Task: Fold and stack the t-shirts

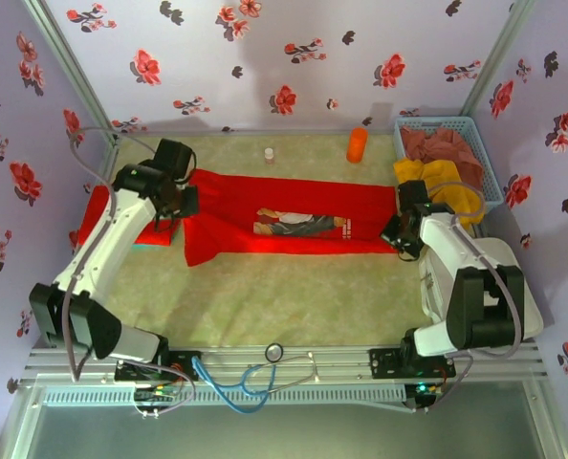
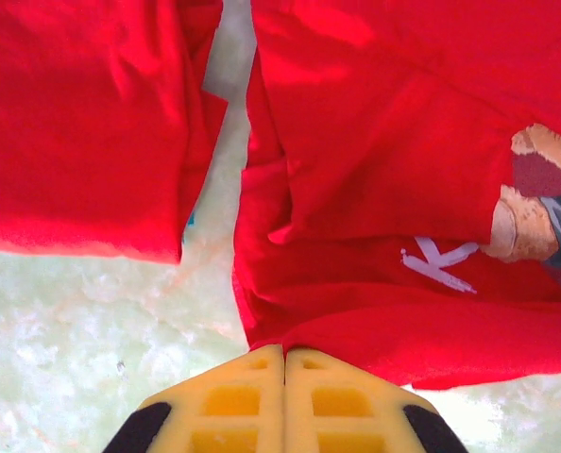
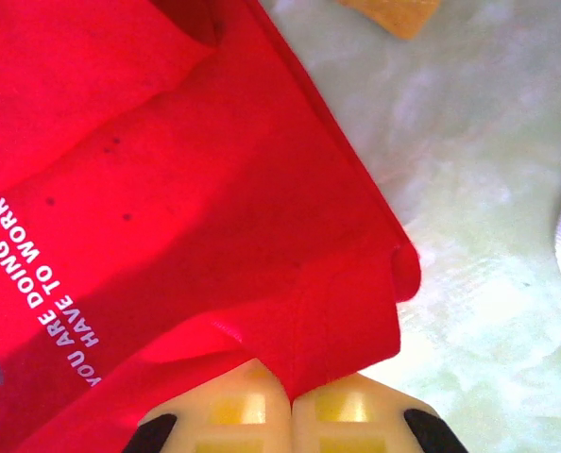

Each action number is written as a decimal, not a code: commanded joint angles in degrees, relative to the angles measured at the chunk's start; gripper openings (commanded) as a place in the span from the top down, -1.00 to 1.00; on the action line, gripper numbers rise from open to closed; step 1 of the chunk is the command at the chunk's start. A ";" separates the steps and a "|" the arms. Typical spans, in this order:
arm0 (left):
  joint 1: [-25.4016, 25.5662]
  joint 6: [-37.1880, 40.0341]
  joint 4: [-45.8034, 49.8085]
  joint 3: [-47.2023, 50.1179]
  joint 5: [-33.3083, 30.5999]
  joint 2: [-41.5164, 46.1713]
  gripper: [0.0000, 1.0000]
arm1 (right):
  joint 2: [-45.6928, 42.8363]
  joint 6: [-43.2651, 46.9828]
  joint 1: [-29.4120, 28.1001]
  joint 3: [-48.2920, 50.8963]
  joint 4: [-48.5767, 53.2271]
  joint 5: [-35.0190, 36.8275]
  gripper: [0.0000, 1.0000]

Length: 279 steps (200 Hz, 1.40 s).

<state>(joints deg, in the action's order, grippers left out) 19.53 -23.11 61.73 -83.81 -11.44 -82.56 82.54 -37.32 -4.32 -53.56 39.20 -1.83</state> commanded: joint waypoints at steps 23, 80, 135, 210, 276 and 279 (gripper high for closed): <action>-0.48 5.27 1.39 -8.78 -2.83 -7.21 1.00 | 4.35 2.19 0.37 -4.41 -0.50 -1.72 0.99; -0.71 8.93 0.48 -13.12 -6.03 -14.11 1.00 | 9.52 2.36 0.84 -8.21 -1.21 -1.60 0.96; -1.34 10.62 -0.20 -16.48 -6.72 -18.52 1.00 | 13.62 1.56 1.67 -10.77 -2.26 -1.85 0.95; -1.68 11.91 -0.23 -21.15 -7.16 -23.15 1.00 | 17.61 1.03 2.21 -13.13 -3.86 -2.63 0.81; -1.69 12.20 -0.75 -21.74 -7.19 -24.85 1.00 | 16.03 1.55 2.30 -11.61 -7.47 -4.29 -0.30; -1.64 12.20 -0.86 -21.75 -7.12 -24.92 1.00 | 15.67 1.65 2.28 -11.35 -7.89 -4.66 -0.32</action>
<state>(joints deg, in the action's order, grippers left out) 18.46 -11.97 61.12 -103.57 -17.02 -106.54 100.49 -35.99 -2.44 -65.82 34.11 -4.99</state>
